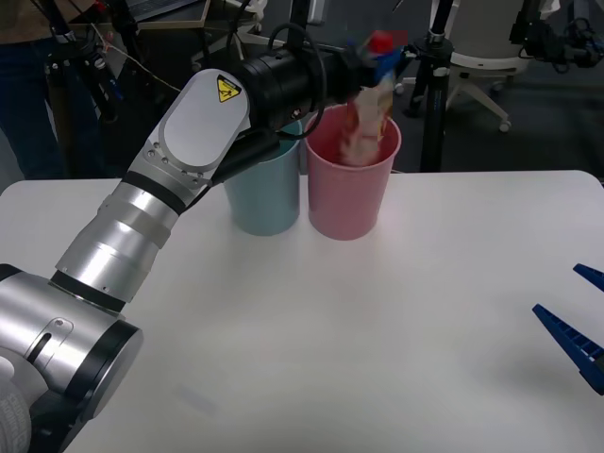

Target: Grasp the object on the table and drop it into the matching bin: aluminum can to the light blue bin, PET bottle to the pink bin.

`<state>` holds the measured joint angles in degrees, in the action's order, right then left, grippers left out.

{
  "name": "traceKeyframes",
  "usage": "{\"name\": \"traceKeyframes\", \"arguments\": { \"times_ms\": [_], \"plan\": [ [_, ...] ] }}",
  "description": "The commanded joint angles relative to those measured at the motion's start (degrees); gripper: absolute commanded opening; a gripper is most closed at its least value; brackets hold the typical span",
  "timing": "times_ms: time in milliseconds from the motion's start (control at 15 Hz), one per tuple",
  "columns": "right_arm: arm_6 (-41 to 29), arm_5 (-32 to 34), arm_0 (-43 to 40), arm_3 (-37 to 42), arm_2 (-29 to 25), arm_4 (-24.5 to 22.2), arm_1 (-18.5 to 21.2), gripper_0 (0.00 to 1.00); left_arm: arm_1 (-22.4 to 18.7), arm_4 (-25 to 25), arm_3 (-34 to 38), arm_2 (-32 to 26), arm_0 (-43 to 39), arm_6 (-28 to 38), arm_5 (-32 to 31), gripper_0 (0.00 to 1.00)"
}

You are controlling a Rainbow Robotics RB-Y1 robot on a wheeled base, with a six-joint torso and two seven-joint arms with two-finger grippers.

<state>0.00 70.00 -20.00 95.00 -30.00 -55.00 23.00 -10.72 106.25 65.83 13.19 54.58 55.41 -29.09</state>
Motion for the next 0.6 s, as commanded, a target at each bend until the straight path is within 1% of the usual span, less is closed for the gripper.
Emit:
{"name": "traceKeyframes", "arguments": {
  "times_ms": [67, 267, 600],
  "plan": [
    [0.0, 0.0, 0.0, 0.0, 0.0, 0.0, 0.0, 1.00, 0.0, -0.3, 0.0, 0.0, 0.0, -0.6, 0.0, 1.00],
    [0.0, 0.0, 0.0, 0.0, 0.0, 0.0, 0.0, 1.00, 0.1, -0.8, 0.1, 0.0, -0.1, -1.1, 0.0, 1.00],
    [0.0, 0.0, 0.0, 0.0, 0.0, 0.0, 0.0, 1.00, 0.0, -3.1, 0.0, 0.0, -0.1, -2.8, 0.0, 1.00]
  ]
}}
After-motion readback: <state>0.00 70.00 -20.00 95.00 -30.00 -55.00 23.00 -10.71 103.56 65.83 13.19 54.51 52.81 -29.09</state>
